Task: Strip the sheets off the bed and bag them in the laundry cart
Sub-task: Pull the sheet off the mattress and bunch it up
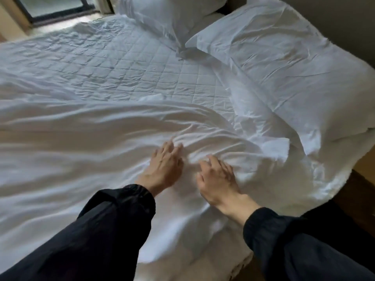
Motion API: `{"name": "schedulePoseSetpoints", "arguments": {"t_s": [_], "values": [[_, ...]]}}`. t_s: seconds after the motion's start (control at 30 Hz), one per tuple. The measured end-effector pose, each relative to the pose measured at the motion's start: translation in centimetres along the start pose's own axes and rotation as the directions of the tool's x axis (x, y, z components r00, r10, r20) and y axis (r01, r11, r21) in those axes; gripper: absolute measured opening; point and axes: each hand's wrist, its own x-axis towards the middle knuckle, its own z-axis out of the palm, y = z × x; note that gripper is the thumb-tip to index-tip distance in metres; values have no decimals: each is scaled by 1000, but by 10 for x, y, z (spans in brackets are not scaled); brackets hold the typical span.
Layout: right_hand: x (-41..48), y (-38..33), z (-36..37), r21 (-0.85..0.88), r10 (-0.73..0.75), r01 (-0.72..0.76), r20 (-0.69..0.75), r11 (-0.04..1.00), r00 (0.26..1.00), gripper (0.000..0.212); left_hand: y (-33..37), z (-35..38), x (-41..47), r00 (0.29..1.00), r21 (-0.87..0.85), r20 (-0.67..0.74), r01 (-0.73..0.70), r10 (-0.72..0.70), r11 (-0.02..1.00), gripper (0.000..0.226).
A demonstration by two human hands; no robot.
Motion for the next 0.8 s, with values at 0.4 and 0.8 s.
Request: {"name": "schedulePoseSetpoints", "arguments": {"t_s": [0.4, 0.8], "values": [[-141, -207, 109, 89, -432, 437, 421, 895, 798, 42, -176, -15, -300, 783, 102, 213, 577, -585, 810, 60], [-209, -334, 190, -91, 87, -57, 362, 994, 928, 78, -290, -20, -489, 957, 204, 175, 193, -230, 960, 27]]}}
